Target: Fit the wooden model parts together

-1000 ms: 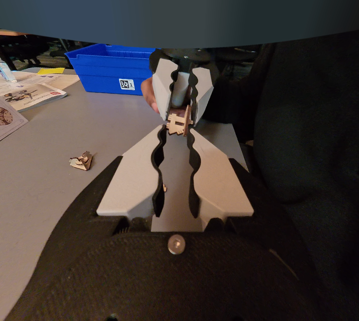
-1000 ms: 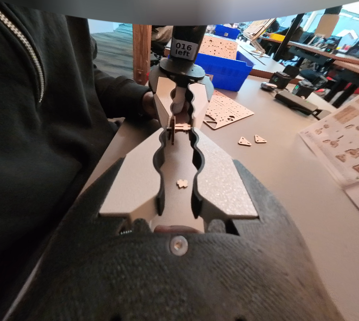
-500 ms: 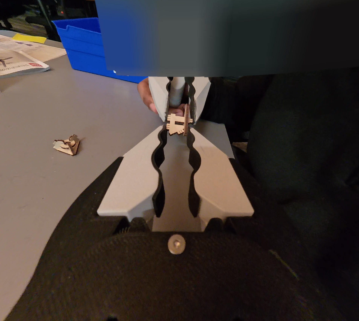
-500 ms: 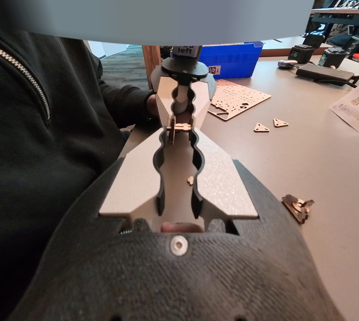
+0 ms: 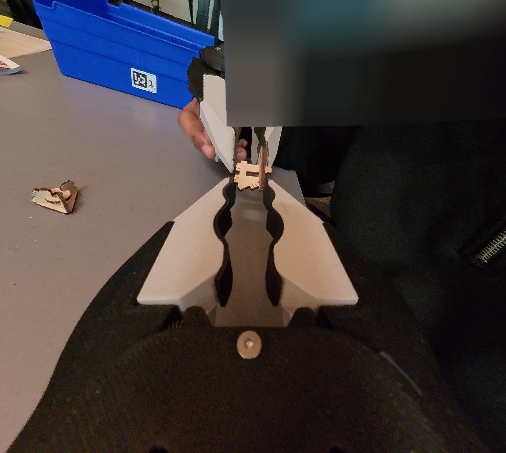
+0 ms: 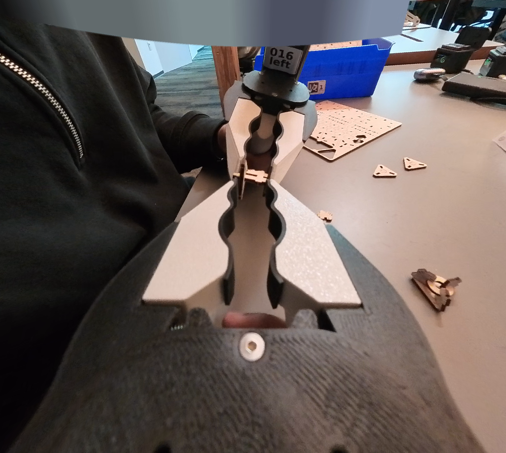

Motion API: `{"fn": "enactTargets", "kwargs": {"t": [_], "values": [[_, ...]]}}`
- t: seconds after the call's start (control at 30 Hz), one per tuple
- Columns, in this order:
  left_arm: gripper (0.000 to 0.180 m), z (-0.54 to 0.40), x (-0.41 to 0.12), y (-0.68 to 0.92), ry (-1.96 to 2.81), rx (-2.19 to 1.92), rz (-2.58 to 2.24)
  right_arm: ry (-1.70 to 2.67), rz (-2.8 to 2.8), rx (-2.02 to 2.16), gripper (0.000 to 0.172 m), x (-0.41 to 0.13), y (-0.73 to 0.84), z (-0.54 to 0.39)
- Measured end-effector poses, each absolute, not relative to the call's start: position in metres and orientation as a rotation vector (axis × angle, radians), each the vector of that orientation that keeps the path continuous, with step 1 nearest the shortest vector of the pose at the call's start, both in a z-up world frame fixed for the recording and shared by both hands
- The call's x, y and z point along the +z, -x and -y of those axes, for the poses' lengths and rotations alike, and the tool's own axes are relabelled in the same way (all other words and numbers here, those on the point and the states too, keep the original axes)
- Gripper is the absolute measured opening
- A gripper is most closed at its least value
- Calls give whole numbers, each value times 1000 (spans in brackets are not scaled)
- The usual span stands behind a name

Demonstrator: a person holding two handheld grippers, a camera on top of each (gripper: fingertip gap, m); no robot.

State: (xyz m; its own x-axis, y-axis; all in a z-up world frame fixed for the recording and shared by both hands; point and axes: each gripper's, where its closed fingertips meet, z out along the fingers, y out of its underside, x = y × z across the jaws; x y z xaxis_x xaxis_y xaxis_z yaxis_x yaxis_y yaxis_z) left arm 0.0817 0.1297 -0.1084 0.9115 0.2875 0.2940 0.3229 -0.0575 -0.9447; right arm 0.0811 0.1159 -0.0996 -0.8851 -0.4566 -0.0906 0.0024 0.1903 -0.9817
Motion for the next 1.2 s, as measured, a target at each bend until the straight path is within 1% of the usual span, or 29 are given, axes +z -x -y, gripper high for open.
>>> {"fn": "enactTargets", "kwargs": {"t": [0.37, 0.5, 0.57, 0.63, 1.2], "values": [[17, -130, -103, -81, 1635, 54, 442, 434, -2078, -1759, 17, -94, -81, -116], [25, -131, -99, -85, 1607, 21, 423, 435, -2062, -1783, 17, -90, -80, -117], [23, -131, -98, -85, 1605, 22, 420, 433, -2050, -1780, 17, -90, -81, -117], [17, -130, -99, -84, 1609, 38, 423, 422, -2029, -1769, 17, -89, -82, -117], [16, -127, -105, -82, 1638, -14, 473, 375, -2017, -1735, 16, -95, -79, -114]]}}
